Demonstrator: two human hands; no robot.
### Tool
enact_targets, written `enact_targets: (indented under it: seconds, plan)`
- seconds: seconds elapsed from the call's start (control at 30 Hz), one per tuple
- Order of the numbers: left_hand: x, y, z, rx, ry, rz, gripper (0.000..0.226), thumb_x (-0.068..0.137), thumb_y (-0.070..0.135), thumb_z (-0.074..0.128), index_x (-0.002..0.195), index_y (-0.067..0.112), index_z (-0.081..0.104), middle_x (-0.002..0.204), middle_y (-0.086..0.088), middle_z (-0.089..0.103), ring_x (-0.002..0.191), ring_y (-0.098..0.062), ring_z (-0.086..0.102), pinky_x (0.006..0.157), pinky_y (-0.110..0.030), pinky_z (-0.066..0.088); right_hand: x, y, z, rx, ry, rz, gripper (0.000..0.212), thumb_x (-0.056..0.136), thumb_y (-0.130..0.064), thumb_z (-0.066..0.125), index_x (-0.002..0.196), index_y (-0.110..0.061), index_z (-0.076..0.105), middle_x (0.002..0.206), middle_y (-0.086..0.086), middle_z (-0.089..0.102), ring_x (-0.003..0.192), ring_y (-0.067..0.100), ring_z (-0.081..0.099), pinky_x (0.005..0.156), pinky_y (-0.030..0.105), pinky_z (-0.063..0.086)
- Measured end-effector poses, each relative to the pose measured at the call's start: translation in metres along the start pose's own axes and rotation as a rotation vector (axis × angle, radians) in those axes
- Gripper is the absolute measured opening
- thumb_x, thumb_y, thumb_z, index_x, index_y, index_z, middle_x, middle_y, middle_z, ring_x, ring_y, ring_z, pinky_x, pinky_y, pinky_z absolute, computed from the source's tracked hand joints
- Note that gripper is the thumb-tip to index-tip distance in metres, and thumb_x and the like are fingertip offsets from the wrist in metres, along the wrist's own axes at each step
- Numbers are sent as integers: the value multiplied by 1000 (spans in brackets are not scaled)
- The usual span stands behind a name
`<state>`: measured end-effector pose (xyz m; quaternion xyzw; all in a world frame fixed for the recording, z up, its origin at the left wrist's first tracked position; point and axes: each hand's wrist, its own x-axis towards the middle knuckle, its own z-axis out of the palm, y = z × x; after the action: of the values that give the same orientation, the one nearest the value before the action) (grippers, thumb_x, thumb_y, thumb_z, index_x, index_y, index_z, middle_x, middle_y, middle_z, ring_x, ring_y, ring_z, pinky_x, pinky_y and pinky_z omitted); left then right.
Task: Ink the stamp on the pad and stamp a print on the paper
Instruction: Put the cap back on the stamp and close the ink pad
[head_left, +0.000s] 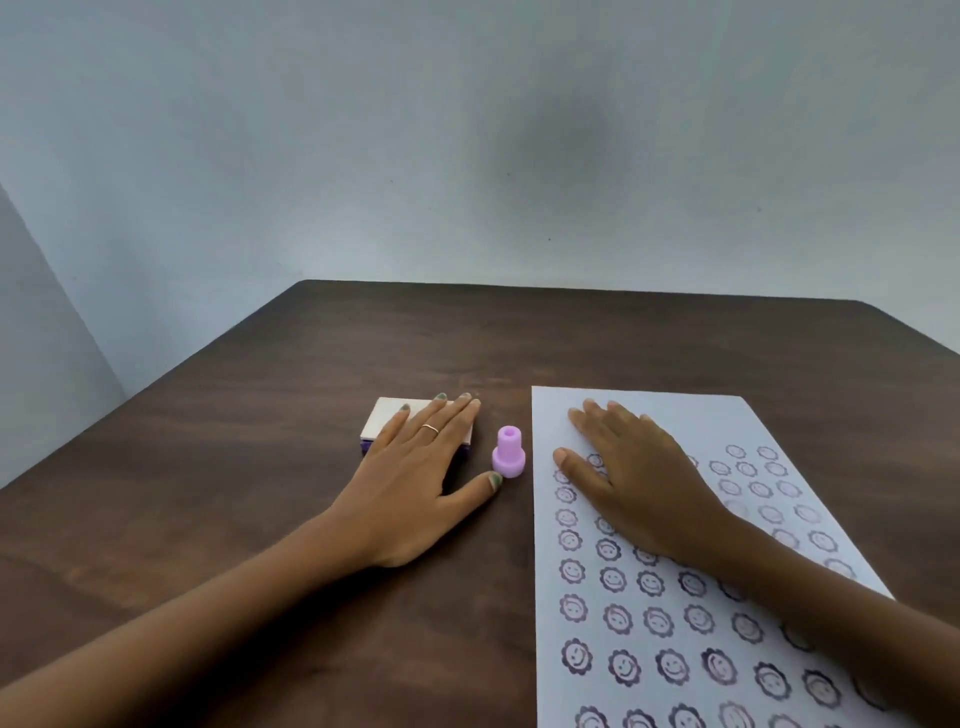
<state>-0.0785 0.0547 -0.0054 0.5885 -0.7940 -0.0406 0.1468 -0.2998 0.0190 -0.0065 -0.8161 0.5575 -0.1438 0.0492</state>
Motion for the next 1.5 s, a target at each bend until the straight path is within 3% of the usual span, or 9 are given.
enact_targets:
  seconds: [0.23,0.4,0.67,0.73,0.83,1.03,1.2,1.33,1.5]
  plan:
    - [11,-1,2,-30,46,-11,77,80,70,15,147,40,-8,154,25,-10,137,11,-19,111,-17,-17,25,12,3,19,35,-2,70,83,-65,12,143,-29,13,156,-8,12,143,13,9,109,28,-4]
    - [7,4,0,-76,21,-22,74,87,58,32,150,28,8,158,16,8,145,-1,-2,117,-29,-3,22,11,7,44,-1,25,72,78,-67,2,143,-35,1,148,-18,-8,139,4,-9,108,25,-13]
    - [13,5,-8,-167,-41,-89,84,83,48,52,151,19,12,160,6,11,147,-15,6,118,-39,6,24,5,-7,215,-24,96,54,92,-43,28,139,-18,30,150,-2,25,142,15,15,116,35,9]
    - [13,8,-12,-193,-49,-103,86,81,45,55,150,17,13,160,3,11,147,-17,8,118,-41,6,24,1,-19,347,63,204,42,91,-31,37,129,-14,46,140,6,46,135,21,34,112,37,20]
    - [13,11,-23,-235,-49,-138,86,79,42,57,150,15,16,159,1,14,147,-19,12,119,-40,5,20,-14,-44,413,143,268,35,89,-33,38,116,-19,55,120,4,61,116,15,49,99,30,31]
    - [13,12,-32,-256,-69,-233,85,79,37,55,150,13,16,158,-3,18,146,-19,12,117,-41,9,1,-66,-56,450,-63,146,29,85,-40,52,112,-28,50,107,-10,58,99,3,51,86,20,43]
    - [9,8,-28,-223,-99,-211,75,83,36,49,148,11,21,157,-5,22,145,-19,14,117,-40,9,4,-84,-49,498,-82,218,25,86,-27,56,110,-22,55,108,-4,59,96,6,52,83,15,42]
    - [11,6,-25,-181,-116,-209,72,85,39,47,148,11,25,156,-4,23,145,-18,13,118,-38,5,13,-81,-49,493,-122,219,10,89,-17,50,95,-18,59,96,2,61,84,11,55,72,22,46]
    - [17,1,-30,-143,-127,-169,75,86,45,47,148,11,23,156,-4,23,145,-17,10,117,-40,7,35,-75,-50,482,-139,189,14,88,-10,48,91,-11,62,92,8,65,83,19,58,72,29,48]
